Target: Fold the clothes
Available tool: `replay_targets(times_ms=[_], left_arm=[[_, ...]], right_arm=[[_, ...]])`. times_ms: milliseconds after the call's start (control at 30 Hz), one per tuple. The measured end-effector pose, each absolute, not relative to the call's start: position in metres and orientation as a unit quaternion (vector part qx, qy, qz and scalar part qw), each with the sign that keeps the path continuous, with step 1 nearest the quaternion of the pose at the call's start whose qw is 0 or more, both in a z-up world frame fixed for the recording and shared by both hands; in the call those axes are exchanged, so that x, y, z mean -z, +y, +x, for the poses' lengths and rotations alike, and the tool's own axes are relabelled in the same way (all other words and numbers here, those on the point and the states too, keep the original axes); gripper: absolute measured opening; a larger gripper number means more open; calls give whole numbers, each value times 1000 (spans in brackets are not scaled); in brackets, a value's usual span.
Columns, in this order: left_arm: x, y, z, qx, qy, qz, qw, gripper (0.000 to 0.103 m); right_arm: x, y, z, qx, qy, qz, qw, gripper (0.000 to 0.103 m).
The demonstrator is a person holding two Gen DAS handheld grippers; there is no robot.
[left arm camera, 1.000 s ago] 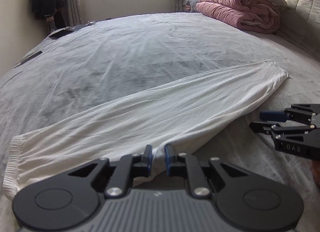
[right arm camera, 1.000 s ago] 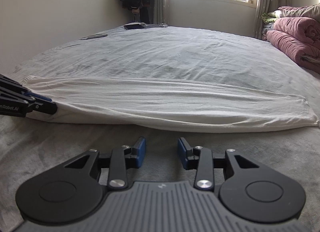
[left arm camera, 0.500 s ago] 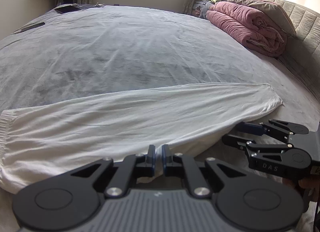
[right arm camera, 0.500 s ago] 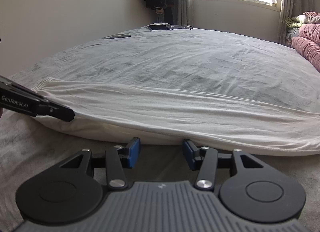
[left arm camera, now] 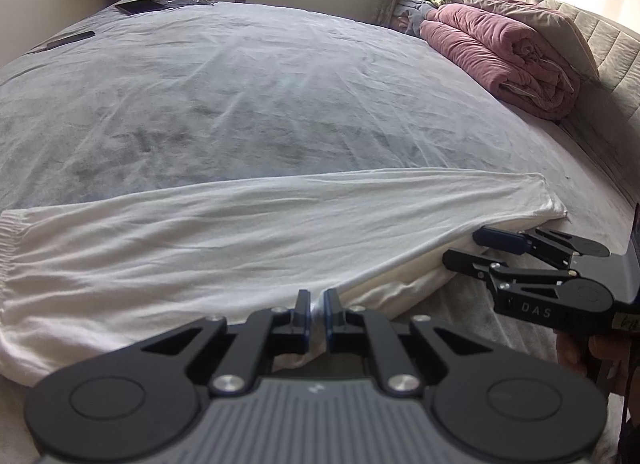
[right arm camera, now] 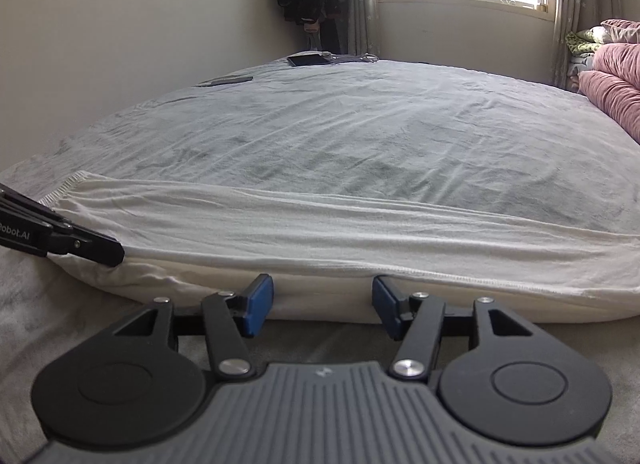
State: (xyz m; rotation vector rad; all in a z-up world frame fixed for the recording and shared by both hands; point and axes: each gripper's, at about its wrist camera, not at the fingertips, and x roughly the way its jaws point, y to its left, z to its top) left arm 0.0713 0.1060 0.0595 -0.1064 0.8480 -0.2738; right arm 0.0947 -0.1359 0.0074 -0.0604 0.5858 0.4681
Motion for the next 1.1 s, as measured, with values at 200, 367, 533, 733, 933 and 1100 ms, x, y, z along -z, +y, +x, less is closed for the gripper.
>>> replay_targets(times_ms=[200, 367, 533, 733, 933, 1100], left_arm=[[-60, 105, 71, 136, 410, -51, 900, 6], [-60, 106, 70, 137, 411, -51, 900, 6], [-61, 105, 70, 139, 412, -49, 899, 6], [-61, 107, 69, 140, 414, -53, 898, 6], [-62, 107, 68, 146, 417, -54, 895, 6], [-62, 109, 67, 152, 422, -63, 892, 6]], right_arm=[[-7, -141, 92, -204, 280, -30, 938, 60], [-6, -149, 104, -170, 289, -35, 941, 60], [-1, -162, 110, -129, 299, -20, 945, 61], [-2, -165, 93, -135, 308, -41, 941, 61], [-1, -179, 86, -147, 324, -25, 934, 61], [-11, -178, 83, -136, 290, -22, 947, 61]])
